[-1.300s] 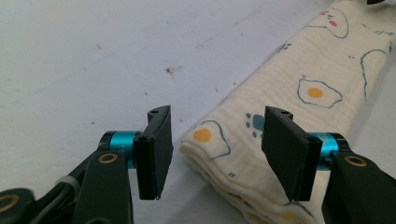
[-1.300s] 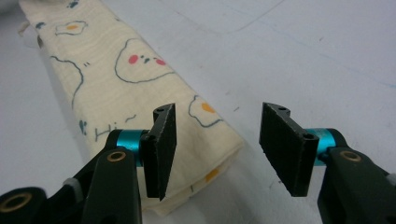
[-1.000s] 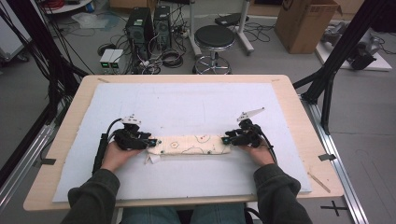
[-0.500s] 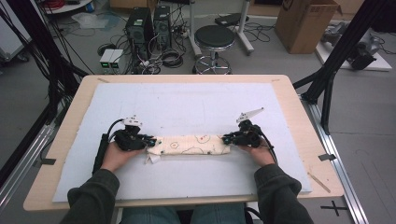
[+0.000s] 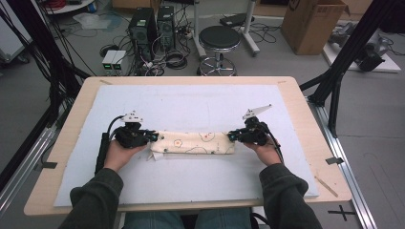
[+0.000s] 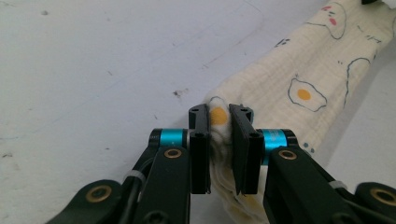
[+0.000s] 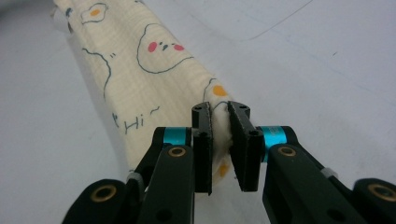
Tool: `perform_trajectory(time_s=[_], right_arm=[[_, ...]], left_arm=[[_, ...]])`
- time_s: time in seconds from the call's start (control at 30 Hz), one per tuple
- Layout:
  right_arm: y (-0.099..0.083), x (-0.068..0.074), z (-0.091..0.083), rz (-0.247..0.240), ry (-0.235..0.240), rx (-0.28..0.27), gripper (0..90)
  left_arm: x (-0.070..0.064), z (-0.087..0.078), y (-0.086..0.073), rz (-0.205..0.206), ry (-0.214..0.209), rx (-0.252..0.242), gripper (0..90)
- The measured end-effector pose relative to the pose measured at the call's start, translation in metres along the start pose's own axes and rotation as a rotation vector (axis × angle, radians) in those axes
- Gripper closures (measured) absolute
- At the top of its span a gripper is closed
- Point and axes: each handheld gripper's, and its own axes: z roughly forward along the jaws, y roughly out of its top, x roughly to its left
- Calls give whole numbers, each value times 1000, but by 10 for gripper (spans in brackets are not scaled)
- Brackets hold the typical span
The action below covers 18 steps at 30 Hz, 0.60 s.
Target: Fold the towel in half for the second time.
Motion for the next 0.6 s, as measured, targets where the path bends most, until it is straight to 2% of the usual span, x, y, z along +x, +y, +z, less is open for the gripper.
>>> perform_trajectory(time_s=[0.17,0.23,0.4,0.6], right_arm=[[11,-3,1,-6,-21,-6,803],[15,-5,3,-9,-32,-4,803],[24,-13,5,3,-64,0,803],[28,-25,12,29,-106,7,802]], left_arm=[[6,4,0,-31,49,-36,786],[8,6,4,-33,66,-27,786],[13,12,12,-48,81,-39,786],[17,24,10,-95,101,-49,782]])
